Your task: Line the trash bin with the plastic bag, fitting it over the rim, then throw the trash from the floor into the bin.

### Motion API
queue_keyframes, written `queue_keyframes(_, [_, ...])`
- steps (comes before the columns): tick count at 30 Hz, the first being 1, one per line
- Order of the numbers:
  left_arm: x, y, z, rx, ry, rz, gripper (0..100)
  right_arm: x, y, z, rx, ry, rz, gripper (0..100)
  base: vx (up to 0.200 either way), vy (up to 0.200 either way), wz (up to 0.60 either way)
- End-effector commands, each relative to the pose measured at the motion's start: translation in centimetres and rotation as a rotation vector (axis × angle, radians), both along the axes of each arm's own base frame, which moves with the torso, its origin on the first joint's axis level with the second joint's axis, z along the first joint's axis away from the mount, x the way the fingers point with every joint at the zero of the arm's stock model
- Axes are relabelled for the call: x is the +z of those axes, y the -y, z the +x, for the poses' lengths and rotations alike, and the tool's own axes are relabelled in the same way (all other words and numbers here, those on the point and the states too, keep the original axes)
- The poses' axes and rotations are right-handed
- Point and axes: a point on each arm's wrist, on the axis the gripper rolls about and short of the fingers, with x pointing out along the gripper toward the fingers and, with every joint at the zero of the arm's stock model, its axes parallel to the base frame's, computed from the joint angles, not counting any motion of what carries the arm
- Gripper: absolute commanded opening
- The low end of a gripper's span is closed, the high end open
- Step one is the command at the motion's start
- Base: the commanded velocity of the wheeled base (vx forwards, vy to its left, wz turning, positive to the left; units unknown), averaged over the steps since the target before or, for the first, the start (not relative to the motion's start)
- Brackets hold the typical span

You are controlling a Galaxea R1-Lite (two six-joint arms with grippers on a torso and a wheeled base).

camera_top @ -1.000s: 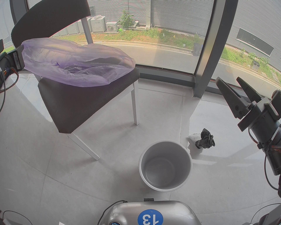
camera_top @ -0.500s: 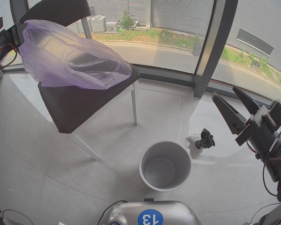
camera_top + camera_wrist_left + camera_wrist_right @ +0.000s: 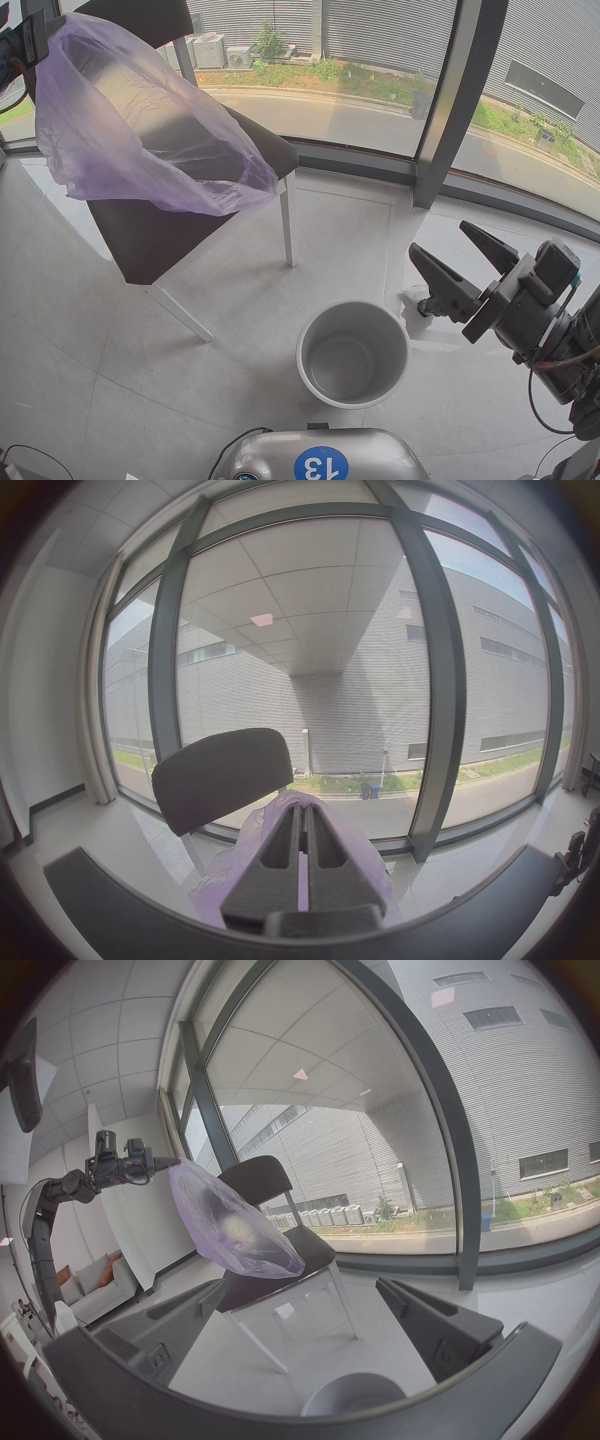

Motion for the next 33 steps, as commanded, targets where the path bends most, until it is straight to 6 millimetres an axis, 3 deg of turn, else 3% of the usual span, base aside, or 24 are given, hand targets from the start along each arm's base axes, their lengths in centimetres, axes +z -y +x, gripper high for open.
queue_keyframes(1, [0.6, 0.8, -0.4, -0.038, 0.013, 0.022, 0, -1.1, -0.9, 0.5, 0.015, -0.04, -0.027, 100, 0.0, 0.0, 0.0])
queue_keyframes(11, [1.4, 3.3, -0.1, -0.025, -0.004, -0.004, 0, -3.4, -3.6, -0.4, 0.124, -0.123, -0.044, 100, 0.0, 0.0, 0.0])
queue_keyframes(19, [1.6, 4.0, 0.3, -0.013, 0.023, -0.068, 0, -6.1, -6.5, -0.1, 0.158, -0.166, -0.028, 100, 0.0, 0.0, 0.0])
queue_keyframes(25, [1.1, 4.8, 1.1, -0.015, 0.008, -0.071, 0, -6.8, -7.6, -0.7, 0.2, -0.226, 0.009, 100, 0.0, 0.0, 0.0])
queue_keyframes(33, [1.2, 5.1, 0.5, -0.019, 0.001, -0.09, 0, -7.5, -8.3, -1.0, 0.212, -0.249, 0.0, 100, 0.0, 0.0, 0.0])
